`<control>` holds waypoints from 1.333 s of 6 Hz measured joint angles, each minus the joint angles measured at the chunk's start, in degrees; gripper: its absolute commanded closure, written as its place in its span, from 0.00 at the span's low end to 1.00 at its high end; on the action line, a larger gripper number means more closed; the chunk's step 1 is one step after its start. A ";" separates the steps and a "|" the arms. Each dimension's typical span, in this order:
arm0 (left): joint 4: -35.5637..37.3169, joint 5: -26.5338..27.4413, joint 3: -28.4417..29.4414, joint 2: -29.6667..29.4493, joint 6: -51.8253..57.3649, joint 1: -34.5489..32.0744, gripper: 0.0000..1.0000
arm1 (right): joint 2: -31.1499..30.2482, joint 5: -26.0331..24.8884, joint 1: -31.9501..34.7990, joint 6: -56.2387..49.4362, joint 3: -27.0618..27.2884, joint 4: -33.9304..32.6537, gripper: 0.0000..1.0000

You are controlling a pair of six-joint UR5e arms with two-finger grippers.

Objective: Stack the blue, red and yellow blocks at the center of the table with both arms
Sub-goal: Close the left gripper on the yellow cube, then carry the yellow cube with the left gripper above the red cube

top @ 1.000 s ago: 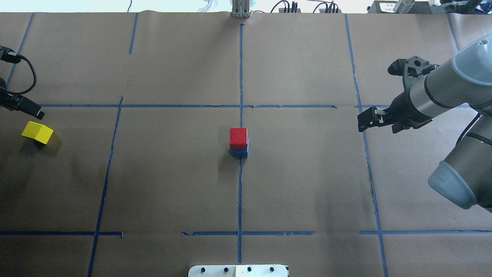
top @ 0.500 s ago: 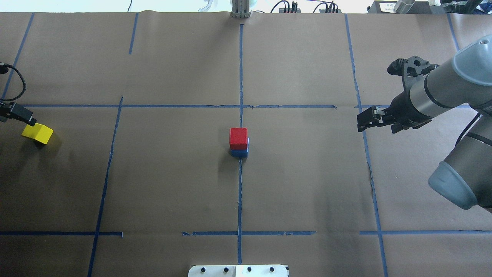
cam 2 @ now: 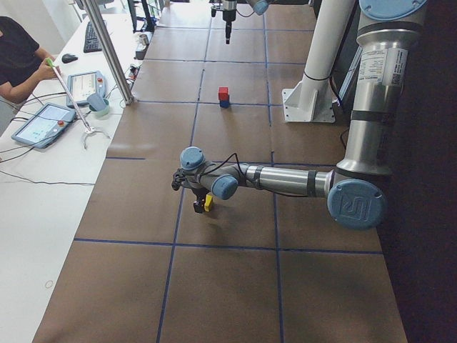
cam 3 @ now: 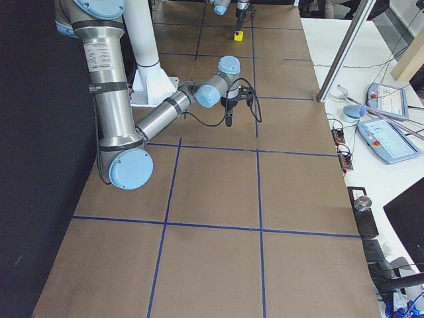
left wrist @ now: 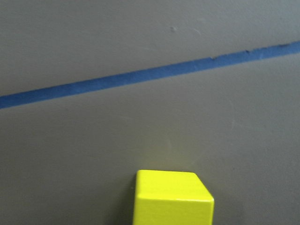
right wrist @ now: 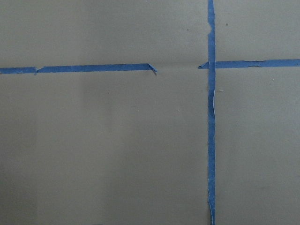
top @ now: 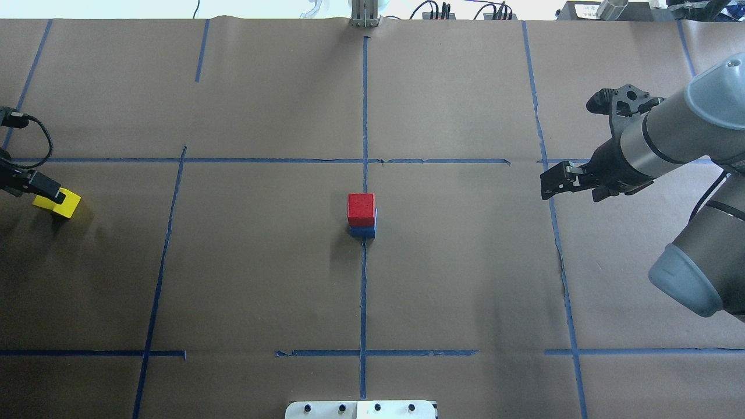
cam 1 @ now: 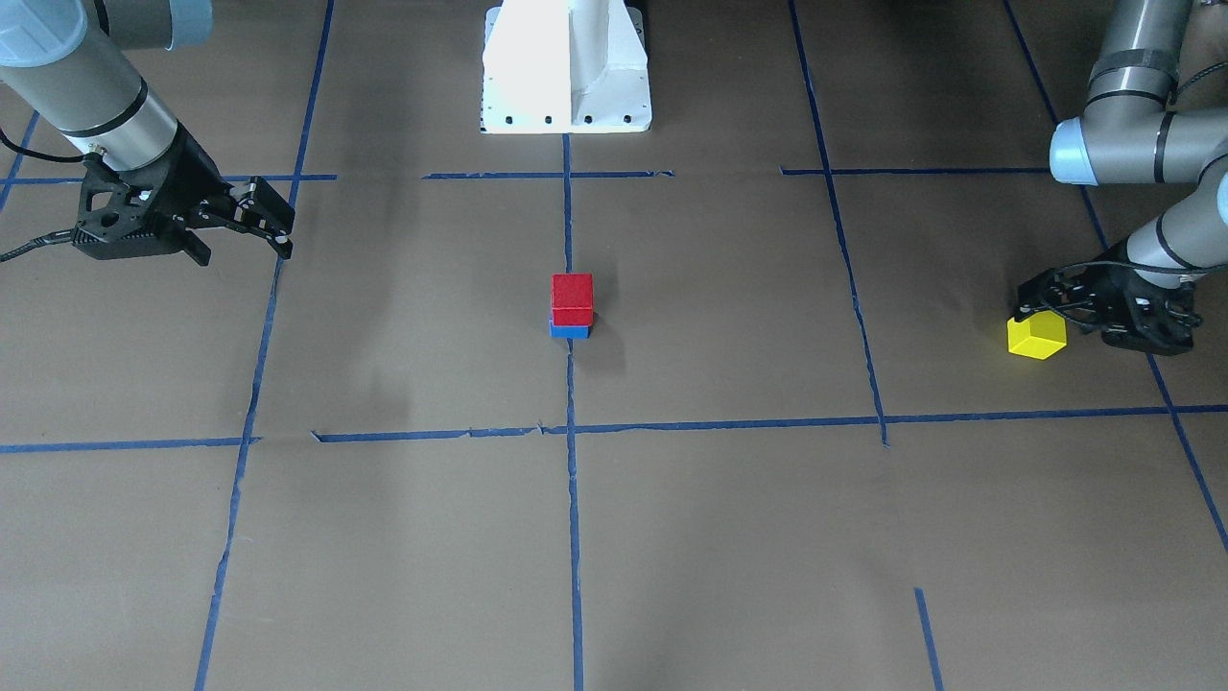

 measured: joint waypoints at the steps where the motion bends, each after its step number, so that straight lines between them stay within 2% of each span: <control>1: -0.15 2.05 0.00 -0.07 0.06 1.47 0.21 | 0.00 0.02 0.00 0.06 0.08 0.00 0.00; 3: -0.15 5.54 -0.06 -0.40 0.28 2.87 0.83 | -0.06 0.03 0.06 0.36 0.57 0.00 0.00; 4: -0.11 7.14 -0.48 -0.63 0.04 2.94 0.98 | -0.08 -0.02 0.08 0.50 1.07 0.00 0.00; 5: 0.64 8.29 -2.53 -1.55 -1.67 2.98 0.99 | -0.08 -0.17 0.09 0.58 1.49 0.00 0.00; 6: 4.19 8.54 -5.00 -6.02 -5.92 3.08 0.99 | -0.12 -0.31 0.12 0.61 1.74 0.00 0.00; 8: 18.16 8.62 -10.00 -20.72 -19.58 9.03 0.99 | -0.76 -0.41 0.72 0.06 2.32 0.00 0.00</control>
